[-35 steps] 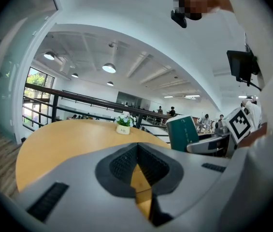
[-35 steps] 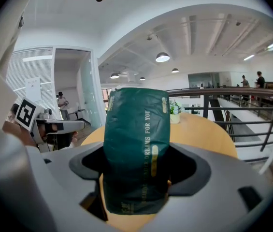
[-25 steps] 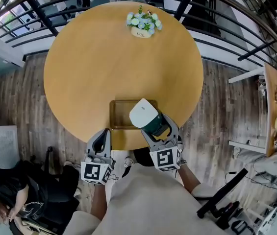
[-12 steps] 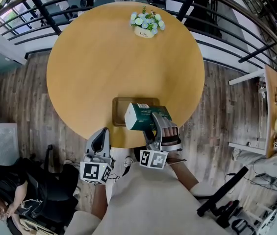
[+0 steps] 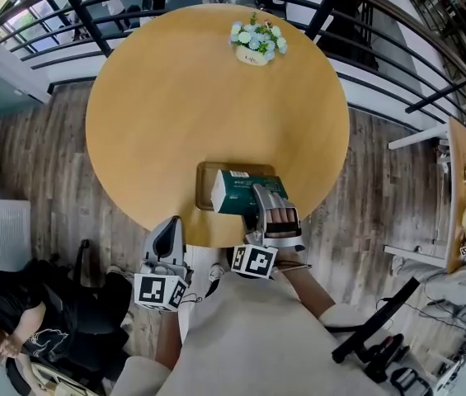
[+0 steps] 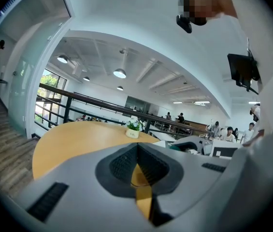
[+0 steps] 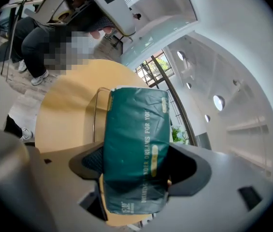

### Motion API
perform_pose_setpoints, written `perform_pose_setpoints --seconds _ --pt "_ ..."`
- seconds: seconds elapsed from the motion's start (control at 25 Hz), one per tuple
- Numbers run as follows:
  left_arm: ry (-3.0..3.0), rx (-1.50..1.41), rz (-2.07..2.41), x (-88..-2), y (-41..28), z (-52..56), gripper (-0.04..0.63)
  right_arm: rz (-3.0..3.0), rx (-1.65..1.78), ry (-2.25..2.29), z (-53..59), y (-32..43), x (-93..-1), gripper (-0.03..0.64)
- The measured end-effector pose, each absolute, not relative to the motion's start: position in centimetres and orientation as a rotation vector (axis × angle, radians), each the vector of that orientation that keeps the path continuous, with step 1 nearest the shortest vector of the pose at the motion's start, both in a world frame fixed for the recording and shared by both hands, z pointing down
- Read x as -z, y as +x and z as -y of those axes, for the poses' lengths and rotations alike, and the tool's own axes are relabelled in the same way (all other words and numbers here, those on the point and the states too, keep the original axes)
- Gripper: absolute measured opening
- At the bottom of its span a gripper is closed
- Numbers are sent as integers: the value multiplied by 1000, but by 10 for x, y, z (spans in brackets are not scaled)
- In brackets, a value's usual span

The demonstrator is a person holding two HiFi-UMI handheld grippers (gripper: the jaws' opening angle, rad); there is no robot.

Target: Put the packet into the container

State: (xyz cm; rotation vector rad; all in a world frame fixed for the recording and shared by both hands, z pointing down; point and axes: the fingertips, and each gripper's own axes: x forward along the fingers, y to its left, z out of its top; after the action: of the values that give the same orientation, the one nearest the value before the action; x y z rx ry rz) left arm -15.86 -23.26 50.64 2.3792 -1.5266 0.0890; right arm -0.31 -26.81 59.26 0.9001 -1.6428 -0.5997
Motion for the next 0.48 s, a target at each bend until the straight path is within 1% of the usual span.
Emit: perform_pose_setpoints --seconds 0.48 --pt "2338 -88 1579 -509 -166 237 6 1671 551 753 283 -14 -617 388"
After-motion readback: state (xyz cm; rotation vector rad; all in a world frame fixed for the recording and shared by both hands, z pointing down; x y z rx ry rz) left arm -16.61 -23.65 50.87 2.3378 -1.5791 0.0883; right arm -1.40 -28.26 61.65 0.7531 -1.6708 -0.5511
